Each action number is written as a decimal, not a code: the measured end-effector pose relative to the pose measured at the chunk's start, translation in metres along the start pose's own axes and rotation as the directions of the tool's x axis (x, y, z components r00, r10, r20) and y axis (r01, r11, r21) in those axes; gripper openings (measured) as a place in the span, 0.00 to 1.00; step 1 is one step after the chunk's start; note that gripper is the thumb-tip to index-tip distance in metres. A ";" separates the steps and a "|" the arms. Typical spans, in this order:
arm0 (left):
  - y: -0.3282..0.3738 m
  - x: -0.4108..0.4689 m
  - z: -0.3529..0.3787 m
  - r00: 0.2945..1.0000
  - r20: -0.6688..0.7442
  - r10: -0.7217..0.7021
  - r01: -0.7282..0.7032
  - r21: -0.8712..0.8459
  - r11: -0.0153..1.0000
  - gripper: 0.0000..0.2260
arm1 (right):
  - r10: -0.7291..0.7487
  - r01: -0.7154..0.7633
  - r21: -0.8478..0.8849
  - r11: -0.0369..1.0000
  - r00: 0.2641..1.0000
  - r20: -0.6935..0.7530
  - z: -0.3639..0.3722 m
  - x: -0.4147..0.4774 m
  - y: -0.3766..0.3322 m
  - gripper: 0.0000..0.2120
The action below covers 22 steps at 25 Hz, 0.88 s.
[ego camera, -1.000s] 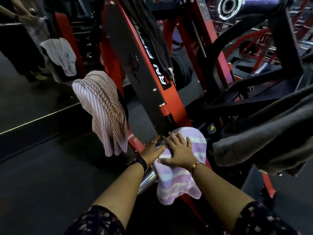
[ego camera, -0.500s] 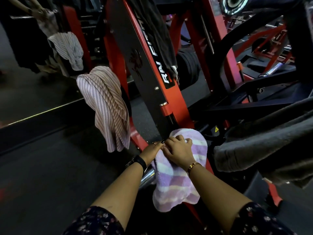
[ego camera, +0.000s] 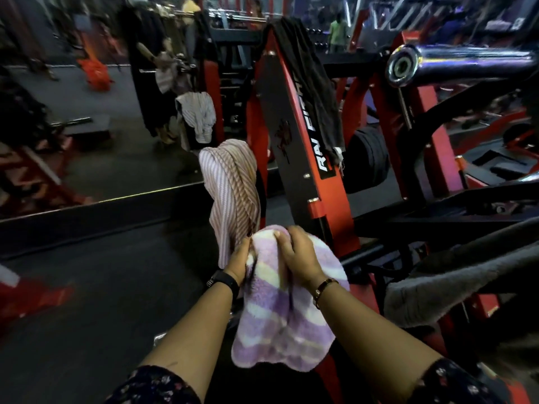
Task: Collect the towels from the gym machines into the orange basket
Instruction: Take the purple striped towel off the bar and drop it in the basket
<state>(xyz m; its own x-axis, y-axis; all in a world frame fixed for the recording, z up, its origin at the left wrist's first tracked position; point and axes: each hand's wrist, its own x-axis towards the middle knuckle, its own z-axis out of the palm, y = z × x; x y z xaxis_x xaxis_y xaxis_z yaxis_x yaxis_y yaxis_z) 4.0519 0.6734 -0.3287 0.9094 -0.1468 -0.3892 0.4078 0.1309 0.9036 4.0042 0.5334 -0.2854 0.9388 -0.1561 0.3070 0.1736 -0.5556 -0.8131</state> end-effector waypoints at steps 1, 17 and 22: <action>0.007 -0.011 -0.006 1.000 -0.016 -0.007 0.007 -0.022 1.000 0.18 | -0.016 0.015 0.060 0.998 1.000 0.005 0.003 0.000 -0.015 0.13; 0.096 -0.090 -0.105 0.967 -0.175 0.186 -0.195 -0.032 0.980 0.16 | -0.038 0.005 0.364 0.931 0.996 0.084 0.115 0.029 -0.131 0.20; 0.102 -0.061 -0.170 0.885 -0.306 0.350 -0.314 0.162 0.935 0.23 | -0.040 -0.033 0.473 0.880 0.989 0.143 0.177 0.040 -0.162 0.26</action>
<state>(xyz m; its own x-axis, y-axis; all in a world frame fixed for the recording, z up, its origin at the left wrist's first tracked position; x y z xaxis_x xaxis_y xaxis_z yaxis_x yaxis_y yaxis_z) 4.0518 0.8625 -0.2428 0.9729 0.2158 -0.0829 0.0828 0.0095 0.9965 4.0665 0.7620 -0.2285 0.9639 -0.0149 0.2657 0.2631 -0.0974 -0.9598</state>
